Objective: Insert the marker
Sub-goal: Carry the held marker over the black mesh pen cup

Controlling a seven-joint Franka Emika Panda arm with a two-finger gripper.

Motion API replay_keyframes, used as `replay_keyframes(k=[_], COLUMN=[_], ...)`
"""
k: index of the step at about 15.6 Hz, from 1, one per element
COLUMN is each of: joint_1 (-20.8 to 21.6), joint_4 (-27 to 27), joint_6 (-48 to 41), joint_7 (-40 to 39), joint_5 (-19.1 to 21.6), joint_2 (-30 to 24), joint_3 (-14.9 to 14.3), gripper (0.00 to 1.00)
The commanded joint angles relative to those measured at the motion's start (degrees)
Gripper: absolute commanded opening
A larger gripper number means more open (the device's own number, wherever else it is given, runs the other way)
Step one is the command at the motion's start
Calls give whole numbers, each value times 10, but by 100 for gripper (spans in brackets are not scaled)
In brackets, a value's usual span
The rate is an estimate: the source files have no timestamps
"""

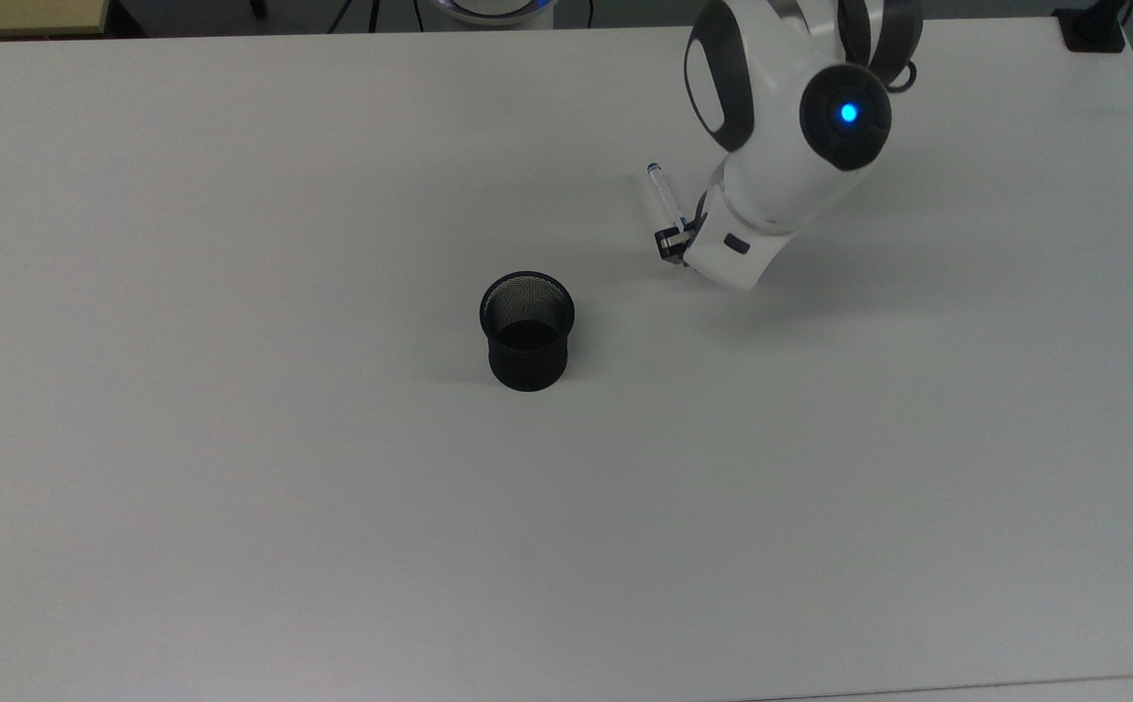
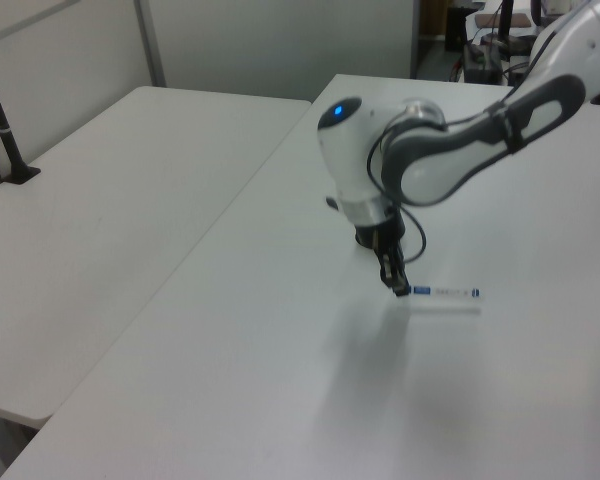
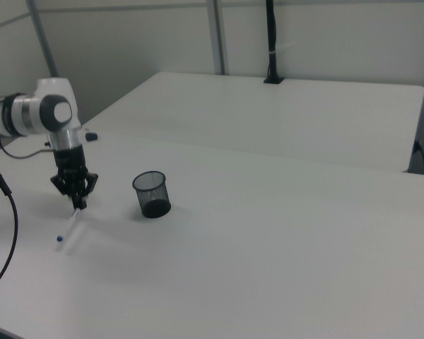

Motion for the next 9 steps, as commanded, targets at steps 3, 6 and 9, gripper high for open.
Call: replay_keyframes(k=[3, 6, 9], joint_1=[-48, -72, -108], joint_4=[14, 18, 17], joint_6=[-32, -25, 23], joint_7=[5, 0, 5], joint_5=[7, 1, -1], joint_2=[-84, -112, -142], joint_3=[-3, -5, -6], gripper=[0, 0, 0])
